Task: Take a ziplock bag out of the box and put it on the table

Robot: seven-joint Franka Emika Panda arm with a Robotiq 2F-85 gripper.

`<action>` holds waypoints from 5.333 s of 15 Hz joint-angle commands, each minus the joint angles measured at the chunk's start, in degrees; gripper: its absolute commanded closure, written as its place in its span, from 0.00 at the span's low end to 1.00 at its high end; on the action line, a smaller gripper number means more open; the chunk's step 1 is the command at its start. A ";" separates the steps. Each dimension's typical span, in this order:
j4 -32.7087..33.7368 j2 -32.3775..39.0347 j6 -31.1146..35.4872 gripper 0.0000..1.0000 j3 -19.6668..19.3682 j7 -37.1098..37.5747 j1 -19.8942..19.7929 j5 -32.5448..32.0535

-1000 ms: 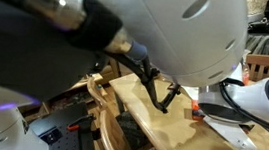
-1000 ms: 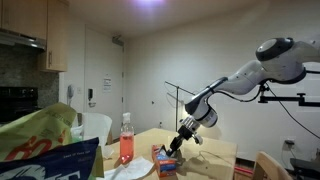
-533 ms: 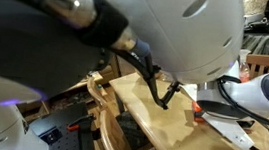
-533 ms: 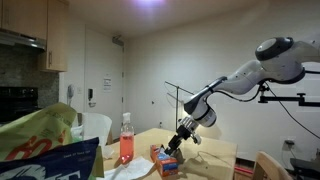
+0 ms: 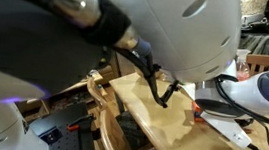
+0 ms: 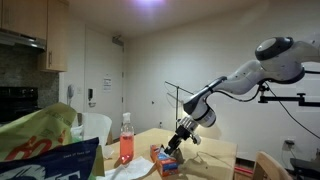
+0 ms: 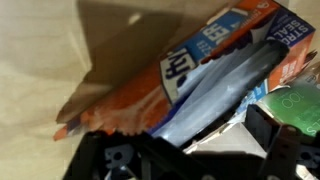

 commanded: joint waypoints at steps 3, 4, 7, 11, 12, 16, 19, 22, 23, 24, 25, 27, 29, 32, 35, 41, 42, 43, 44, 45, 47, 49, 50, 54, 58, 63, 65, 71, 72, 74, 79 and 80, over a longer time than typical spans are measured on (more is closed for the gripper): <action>-4.44 -1.94 2.84 0.00 2.17 -3.42 -1.31 -0.65; -4.60 -1.86 3.42 0.00 2.39 -4.05 -1.29 -0.80; -3.48 -1.45 2.74 0.00 2.12 -3.89 -0.73 -0.79; -1.88 -0.88 1.53 0.00 1.55 -3.15 -0.52 -0.49; -1.47 -0.67 1.18 0.00 1.52 -3.22 -0.54 -0.51; -0.15 -0.19 0.07 0.00 1.01 -3.07 -0.33 -0.44; 0.61 0.13 -0.24 0.00 0.80 -3.18 -0.32 -0.31; 1.22 0.35 -0.68 0.26 0.61 -3.30 -0.32 -0.17; 1.31 0.35 -0.72 0.28 0.54 -3.32 -0.30 -0.13; 1.41 0.37 -0.82 0.34 0.46 -3.35 -0.27 -0.13; 1.54 0.43 -1.00 0.43 0.40 -3.40 -0.24 -0.14; 1.84 0.59 -1.30 0.59 0.42 -3.45 -0.27 -0.08; 2.22 0.78 -1.85 0.74 0.42 -3.53 -0.28 -0.05; 2.69 0.88 -2.39 0.96 0.23 -3.59 -0.22 0.09; 2.89 1.01 -2.56 1.00 0.35 -3.84 -0.41 0.26; 2.56 0.78 -2.44 0.74 0.26 -3.96 -0.26 0.12; 2.55 0.70 -2.48 0.73 0.10 -3.92 -0.12 0.03; 2.68 0.67 -2.82 0.66 -0.01 -4.02 0.03 -0.13; 2.86 0.72 -3.26 0.60 -0.04 -4.08 0.10 -0.16; 2.92 0.70 -3.51 0.51 -0.10 -4.05 0.18 -0.11; 3.34 0.86 -4.28 0.35 -0.04 -4.34 0.14 -0.09; 3.71 0.84 -5.18 0.20 -0.14 -4.44 0.21 0.06; 3.95 0.85 -5.61 0.13 -0.20 -4.54 0.26 0.13; 5.33 1.11 -7.77 0.00 -0.27 -4.98 0.26 0.55; 6.48 1.24 -9.21 0.00 -0.15 -5.51 0.24 1.08; 5.76 0.28 -12.65 0.25 0.39 -6.68 -0.34 2.32; 5.64 0.09 -12.66 0.31 0.34 -7.57 -0.27 2.73; 6.19 0.04 -12.55 0.49 0.40 -8.12 0.20 3.10; 5.39 -0.47 -13.24 0.43 0.61 -8.18 -0.26 3.16; 4.22 -1.16 -12.79 0.37 0.92 -8.91 -0.72 3.12; 5.14 -1.24 -12.84 0.12 -0.20 -8.67 0.64 2.91; 5.09 -1.27 -12.85 0.06 -0.17 -8.72 0.66 2.92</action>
